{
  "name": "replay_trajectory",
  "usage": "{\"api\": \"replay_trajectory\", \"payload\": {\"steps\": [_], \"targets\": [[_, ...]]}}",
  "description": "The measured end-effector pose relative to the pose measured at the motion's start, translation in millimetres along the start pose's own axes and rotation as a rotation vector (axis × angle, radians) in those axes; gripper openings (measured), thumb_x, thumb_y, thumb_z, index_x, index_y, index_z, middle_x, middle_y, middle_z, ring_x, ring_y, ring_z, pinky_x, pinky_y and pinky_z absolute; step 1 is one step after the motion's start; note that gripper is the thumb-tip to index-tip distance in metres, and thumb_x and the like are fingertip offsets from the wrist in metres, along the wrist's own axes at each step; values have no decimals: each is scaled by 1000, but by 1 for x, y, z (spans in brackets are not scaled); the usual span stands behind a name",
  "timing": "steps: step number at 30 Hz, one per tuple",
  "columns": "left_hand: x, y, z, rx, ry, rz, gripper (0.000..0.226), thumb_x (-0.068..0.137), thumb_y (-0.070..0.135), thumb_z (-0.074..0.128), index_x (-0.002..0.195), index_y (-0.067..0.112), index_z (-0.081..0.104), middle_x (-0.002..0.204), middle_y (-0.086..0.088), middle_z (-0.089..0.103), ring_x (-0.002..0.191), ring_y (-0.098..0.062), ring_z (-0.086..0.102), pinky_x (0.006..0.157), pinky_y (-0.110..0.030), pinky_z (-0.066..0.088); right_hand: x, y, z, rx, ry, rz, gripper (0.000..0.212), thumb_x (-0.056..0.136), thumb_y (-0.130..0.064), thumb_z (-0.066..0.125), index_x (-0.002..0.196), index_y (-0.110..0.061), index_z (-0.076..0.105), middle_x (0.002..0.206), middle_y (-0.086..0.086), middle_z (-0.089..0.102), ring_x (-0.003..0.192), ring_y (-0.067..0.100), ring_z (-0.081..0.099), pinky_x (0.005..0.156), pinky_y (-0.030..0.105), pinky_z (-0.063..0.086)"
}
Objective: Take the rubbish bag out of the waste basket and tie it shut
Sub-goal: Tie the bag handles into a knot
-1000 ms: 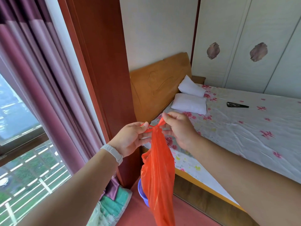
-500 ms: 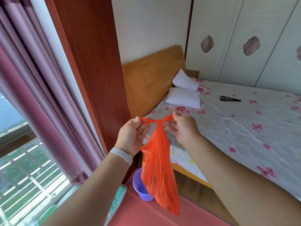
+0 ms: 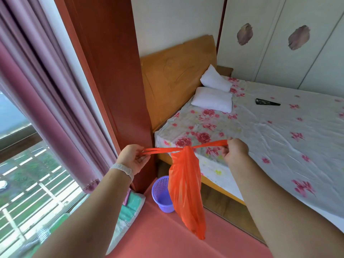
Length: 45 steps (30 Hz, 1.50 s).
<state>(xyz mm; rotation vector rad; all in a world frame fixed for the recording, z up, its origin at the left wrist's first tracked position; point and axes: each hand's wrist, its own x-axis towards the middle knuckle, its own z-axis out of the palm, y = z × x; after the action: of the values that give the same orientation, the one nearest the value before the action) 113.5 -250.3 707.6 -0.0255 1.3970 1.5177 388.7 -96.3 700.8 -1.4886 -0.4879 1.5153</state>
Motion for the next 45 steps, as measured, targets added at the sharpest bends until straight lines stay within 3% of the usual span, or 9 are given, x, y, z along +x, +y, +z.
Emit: {"api": "replay_trajectory", "payload": {"steps": [3,6,13,17,24,28,31,36,45], "targets": [[12,-7,-29,18,83,-22,20,89,2,45,69,5,47,30,-2,47,50,-18,64,67,-33,53,22,-1,-26,46,127,21,16,96,-4,49,80,-5,47,98,20,56,73,27,60,29,13,37],[18,-13,-43,4,111,-17,23,89,3,45,66,7,44,31,-1,48,37,-15,62,82,-33,49,31,2,-40,72,176,35,12,95,-7,54,106,-5,52,108,19,55,91,32,61,30,19,43],[19,-6,-32,27,104,27,17,85,10,46,69,12,45,59,-3,44,55,-16,54,55,-30,48,15,-1,-37,66,115,-15,15,100,-19,55,101,-4,54,74,14,57,58,20,57,40,23,47],[5,8,-12,31,-34,108,20,82,19,51,64,18,44,48,2,48,52,-16,58,63,-29,47,-20,-5,-19,-174,-163,-229,22,101,-18,54,81,-10,58,68,10,60,51,17,57,53,29,47],[-34,27,43,227,-410,261,15,86,13,50,73,12,57,76,-7,64,74,-24,68,76,-33,53,-92,-9,22,-801,-779,-561,33,101,-18,53,70,-16,63,67,0,69,69,16,69,64,29,55],[-62,28,63,364,-612,355,13,88,9,52,82,8,63,80,-8,67,73,-23,68,74,-35,55,-125,-19,46,-928,-917,-722,33,100,-19,55,74,0,56,67,12,59,62,21,58,60,34,51],[-80,24,65,374,-705,356,15,90,6,50,84,8,63,74,-8,68,65,-19,67,62,-28,54,-142,-28,55,-970,-907,-848,30,99,-24,58,78,-3,63,68,19,59,61,15,53,60,31,46],[-88,28,55,408,-736,339,18,93,10,48,97,0,62,82,-14,67,69,-22,67,65,-30,55,-155,-33,58,-1018,-865,-951,31,98,-28,60,77,-5,67,62,1,56,55,6,47,56,25,41],[-75,11,38,747,-778,115,26,91,31,53,72,15,57,64,0,44,54,-14,37,52,-24,33,-139,21,32,-991,-777,-693,26,97,-24,63,72,-17,62,63,-1,56,59,12,54,59,35,50]]}}
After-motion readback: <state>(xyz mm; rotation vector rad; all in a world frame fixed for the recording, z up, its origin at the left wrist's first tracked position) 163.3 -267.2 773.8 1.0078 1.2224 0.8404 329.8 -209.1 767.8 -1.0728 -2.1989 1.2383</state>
